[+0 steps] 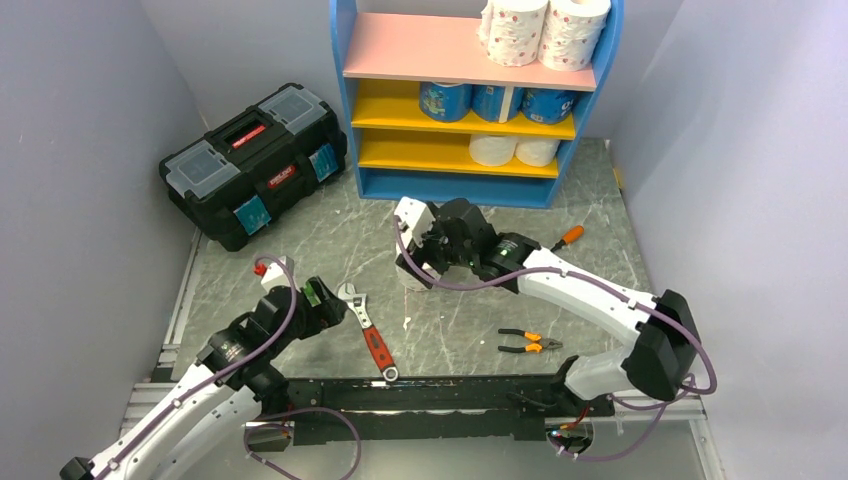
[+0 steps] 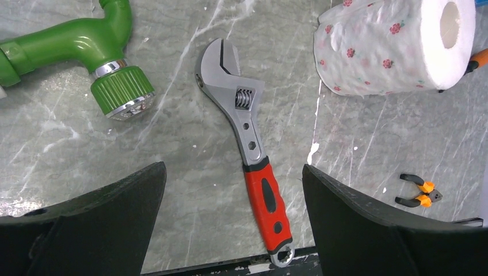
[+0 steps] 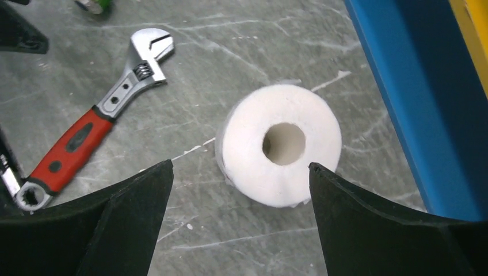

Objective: Place and organize the paper towels onto the shelf
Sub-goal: Pick up the paper towel from the center of the board.

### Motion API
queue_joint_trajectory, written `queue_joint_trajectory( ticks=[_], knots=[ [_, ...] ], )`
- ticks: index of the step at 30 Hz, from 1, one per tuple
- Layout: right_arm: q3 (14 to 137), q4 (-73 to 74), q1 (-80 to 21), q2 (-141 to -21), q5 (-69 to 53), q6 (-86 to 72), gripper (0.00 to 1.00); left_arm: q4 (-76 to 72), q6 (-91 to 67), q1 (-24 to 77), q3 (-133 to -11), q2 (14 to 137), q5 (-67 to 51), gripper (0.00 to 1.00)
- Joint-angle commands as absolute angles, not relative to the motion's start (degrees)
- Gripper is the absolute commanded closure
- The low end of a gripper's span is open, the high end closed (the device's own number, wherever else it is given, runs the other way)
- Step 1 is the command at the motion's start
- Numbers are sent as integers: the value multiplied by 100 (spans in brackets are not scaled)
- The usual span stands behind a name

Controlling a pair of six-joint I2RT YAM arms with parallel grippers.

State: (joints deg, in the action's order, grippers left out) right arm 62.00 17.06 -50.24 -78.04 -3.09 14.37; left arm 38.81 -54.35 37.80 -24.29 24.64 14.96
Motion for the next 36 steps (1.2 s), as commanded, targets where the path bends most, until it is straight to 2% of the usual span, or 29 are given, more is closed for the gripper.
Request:
queue_joint_trajectory(
  ticks=[1,4,6,25,36],
  knots=[
    [7032,2283,-4975,-8222,-1322,2131,13,3900,-5442,3754,-2499,2356,1578,6],
    [7491,2619,-4977,-8746,-1421,2098,25,3868,-5453,3758,-2483,2409,1531,6],
    [7589,2694,-4966,-8956,-1406,1982,28,3903,-5460,3760,-2506,2486,1504,6],
    [7659,2933,-4955,-9429,-703,1530,33,3656,-5520,3756,-2513,2987,1325,7],
    [7397,2758,-4930,-9267,-598,1450,34,3505,-5545,3756,-2470,3128,1236,8]
  ],
)
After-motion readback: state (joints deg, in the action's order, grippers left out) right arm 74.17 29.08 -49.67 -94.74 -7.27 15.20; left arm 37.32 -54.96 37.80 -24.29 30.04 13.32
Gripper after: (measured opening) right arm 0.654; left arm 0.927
